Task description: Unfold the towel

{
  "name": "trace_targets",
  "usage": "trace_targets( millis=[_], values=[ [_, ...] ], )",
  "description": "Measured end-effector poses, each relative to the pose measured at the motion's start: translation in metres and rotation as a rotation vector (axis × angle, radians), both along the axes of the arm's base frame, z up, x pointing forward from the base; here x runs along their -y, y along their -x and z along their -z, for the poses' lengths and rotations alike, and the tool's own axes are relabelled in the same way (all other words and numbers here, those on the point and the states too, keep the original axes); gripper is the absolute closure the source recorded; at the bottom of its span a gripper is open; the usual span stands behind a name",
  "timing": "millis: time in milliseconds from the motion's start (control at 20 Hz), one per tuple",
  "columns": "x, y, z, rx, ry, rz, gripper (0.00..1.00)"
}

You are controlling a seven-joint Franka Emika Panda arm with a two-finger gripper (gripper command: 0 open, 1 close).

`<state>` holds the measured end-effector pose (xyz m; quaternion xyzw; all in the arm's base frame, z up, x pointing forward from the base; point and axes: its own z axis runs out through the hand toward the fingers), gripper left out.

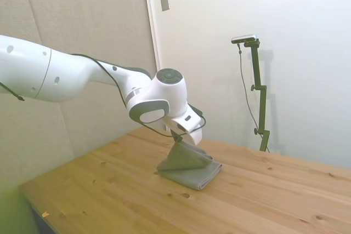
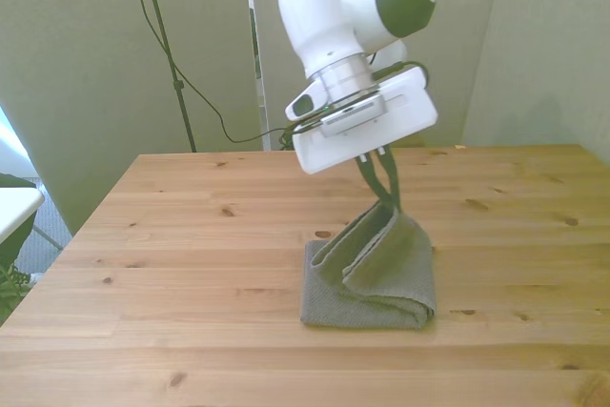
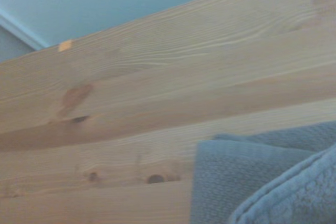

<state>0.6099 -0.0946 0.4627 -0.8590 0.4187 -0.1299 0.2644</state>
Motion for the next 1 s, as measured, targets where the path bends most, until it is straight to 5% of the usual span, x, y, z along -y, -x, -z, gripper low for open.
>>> trace_targets(
  millis=[600,650,1000],
  values=[
    [-0.171,-0.049,-0.005,0.013,0.076,-0.180,1.00],
    [-0.183,-0.052,-0.004,0.014,0.083,-0.201,0.00],
    [-0.228,-0.048,0.055,-0.135,0.143,-0.417,0.00]
  ],
)
